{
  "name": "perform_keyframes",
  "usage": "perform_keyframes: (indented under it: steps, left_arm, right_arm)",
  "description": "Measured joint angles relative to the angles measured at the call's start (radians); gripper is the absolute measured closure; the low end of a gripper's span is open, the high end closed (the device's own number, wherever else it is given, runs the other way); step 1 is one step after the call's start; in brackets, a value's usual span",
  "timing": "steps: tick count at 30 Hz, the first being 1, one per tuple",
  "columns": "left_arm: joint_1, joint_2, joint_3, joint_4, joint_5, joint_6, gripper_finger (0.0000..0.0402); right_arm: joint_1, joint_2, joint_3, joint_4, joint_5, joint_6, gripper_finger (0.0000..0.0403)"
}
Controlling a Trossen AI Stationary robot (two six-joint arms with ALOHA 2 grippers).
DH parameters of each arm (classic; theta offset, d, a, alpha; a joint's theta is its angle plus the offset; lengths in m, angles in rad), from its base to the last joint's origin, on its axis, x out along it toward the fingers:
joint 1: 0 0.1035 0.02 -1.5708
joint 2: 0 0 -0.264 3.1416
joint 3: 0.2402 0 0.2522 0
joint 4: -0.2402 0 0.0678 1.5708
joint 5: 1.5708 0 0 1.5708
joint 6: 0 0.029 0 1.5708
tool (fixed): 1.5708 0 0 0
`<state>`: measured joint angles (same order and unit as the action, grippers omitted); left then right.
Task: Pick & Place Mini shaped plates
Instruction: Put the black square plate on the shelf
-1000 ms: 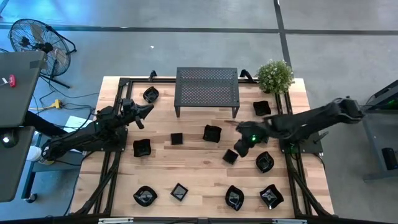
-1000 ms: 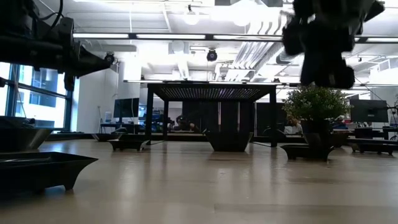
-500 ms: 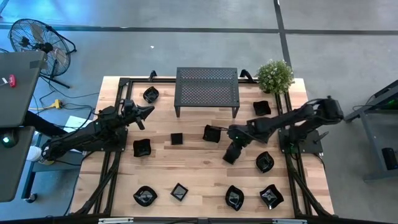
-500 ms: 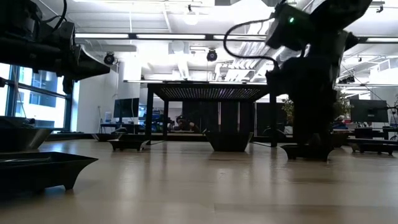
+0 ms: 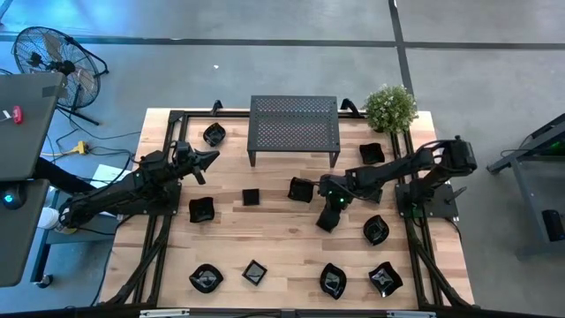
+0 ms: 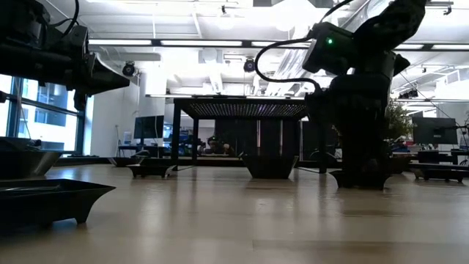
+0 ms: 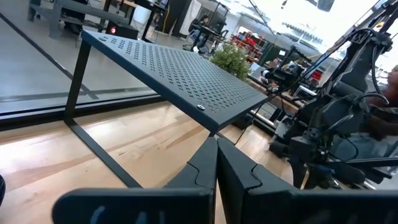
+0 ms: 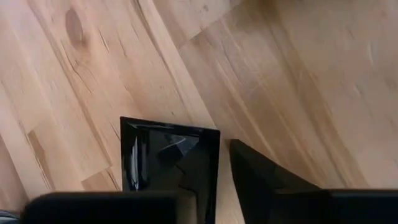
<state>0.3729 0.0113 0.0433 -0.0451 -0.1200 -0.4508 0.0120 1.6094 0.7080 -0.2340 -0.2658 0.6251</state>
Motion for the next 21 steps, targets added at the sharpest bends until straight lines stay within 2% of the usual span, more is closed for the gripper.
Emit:
perform_keyframes:
  steps: [5, 13, 21]
  left_arm:
    - [0.0, 0.0, 0.0, -0.001, 0.0, 0.0, 0.0401]
    - [0.0, 0.0, 0.0, -0.003, -0.002, 0.0, 0.0401]
    - [0.0, 0.0, -0.001, -0.003, -0.003, 0.0, 0.0401]
  right_arm:
    - [0.001, -0.013, -0.002, 0.001, -0.024, 0.007, 0.0397]
    - [0.001, -0.047, -0.002, 0.013, -0.071, 0.103, 0.0397]
    - [0.002, -0.244, -0.003, 0.034, -0.088, 0.302, 0.0392]
